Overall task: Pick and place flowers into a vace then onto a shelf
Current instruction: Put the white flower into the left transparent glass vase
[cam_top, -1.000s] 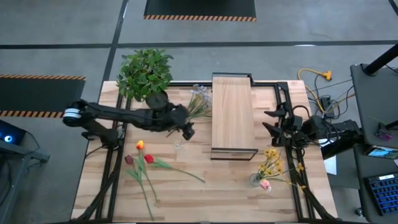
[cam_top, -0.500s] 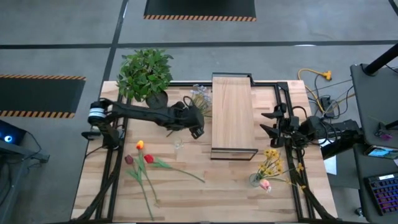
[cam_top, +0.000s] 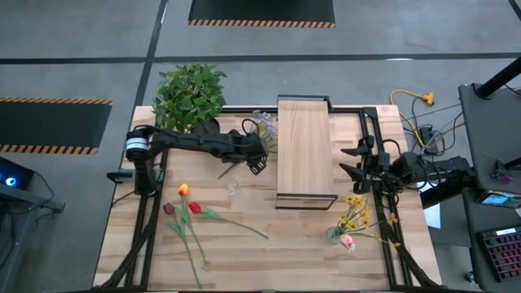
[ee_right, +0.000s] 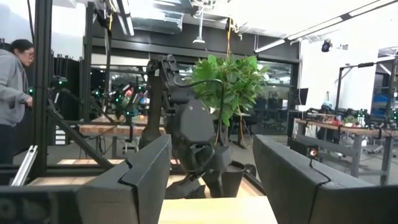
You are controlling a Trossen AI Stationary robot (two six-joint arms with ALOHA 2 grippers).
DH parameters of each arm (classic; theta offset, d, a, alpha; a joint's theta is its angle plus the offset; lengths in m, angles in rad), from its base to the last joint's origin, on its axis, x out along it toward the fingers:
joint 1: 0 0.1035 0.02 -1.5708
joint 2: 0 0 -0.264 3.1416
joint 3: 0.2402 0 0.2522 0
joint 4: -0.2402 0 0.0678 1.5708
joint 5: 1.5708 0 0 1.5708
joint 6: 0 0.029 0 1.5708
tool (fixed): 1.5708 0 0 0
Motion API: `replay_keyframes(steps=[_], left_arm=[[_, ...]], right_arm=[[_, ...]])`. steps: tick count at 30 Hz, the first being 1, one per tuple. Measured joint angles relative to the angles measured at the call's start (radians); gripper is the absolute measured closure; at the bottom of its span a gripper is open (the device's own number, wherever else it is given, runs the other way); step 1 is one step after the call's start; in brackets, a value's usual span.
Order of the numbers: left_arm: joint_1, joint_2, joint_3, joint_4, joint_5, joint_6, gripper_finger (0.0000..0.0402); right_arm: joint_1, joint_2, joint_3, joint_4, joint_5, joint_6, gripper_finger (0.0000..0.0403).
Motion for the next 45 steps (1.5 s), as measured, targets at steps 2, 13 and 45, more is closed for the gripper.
replay_keyframes(steps=[2, 13, 45], left_arm=[[0.001, 0.016, 0.0, 0.001, 0.0, 0.0, 0.0187], [0.021, 0.071, -0.001, 0.007, 0.0, 0.0, 0.0187], [0.091, 0.069, -0.169, 0.193, 0.009, -0.003, 0.0187]], right_arm=[[0.0, 0.0, 0.0, -0.001, 0.0, 0.001, 0.0184], [0.0, 0.0, 0.0, -0.019, 0.0, 0.016, 0.0184], [0.0, 0.0, 0.0, -0.03, 0.0, 0.027, 0.0184]])
